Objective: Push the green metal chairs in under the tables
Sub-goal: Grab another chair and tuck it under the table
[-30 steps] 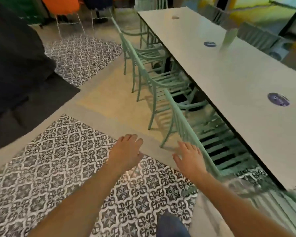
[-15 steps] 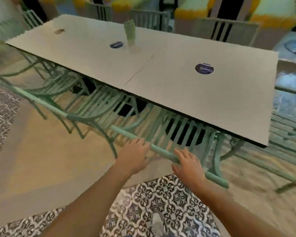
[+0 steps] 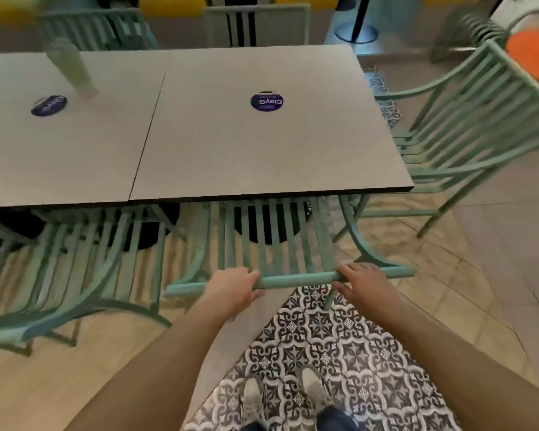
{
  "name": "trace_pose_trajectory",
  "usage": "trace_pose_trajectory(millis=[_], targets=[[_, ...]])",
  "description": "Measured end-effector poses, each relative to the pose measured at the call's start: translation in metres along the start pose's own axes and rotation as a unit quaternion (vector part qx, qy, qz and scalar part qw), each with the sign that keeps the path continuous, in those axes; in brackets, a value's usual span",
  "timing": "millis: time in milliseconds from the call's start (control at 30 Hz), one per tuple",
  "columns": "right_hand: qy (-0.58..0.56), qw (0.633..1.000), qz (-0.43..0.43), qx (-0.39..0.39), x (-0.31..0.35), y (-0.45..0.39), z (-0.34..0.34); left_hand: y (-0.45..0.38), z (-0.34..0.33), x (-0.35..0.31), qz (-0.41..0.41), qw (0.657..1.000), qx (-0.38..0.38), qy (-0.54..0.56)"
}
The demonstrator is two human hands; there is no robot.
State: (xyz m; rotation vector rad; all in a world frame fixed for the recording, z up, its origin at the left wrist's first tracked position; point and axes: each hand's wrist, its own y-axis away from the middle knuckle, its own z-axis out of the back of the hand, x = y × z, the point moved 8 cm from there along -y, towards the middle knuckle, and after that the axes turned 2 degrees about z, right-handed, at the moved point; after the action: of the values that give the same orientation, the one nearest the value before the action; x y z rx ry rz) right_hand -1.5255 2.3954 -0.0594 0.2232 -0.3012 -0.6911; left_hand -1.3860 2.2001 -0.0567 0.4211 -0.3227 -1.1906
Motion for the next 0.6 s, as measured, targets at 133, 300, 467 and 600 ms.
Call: trace_pose_trajectory(millis=[133,300,467,600], targets=[[0.017,0.999,-0.025,-0.010,0.005,0.003,-0.003,0.004,0.002,0.003,-0.026,0.999,-0.030,-0.008],[0.017,0.999,-0.023,-0.019,0.010,0.005,-0.003,0.007,0.002,0.006,-0.018,0.998,-0.060,-0.005],[-0.009,0.999,-0.045,-0.021,0.012,0.007,-0.011,0.008,-0.002,0.011,-0.030,0.997,-0.073,-0.010],[-0.007,0.998,-0.038,-0.042,0.020,0.014,-0.014,0.013,-0.010,0.016,-0.030,0.997,-0.069,-0.006]])
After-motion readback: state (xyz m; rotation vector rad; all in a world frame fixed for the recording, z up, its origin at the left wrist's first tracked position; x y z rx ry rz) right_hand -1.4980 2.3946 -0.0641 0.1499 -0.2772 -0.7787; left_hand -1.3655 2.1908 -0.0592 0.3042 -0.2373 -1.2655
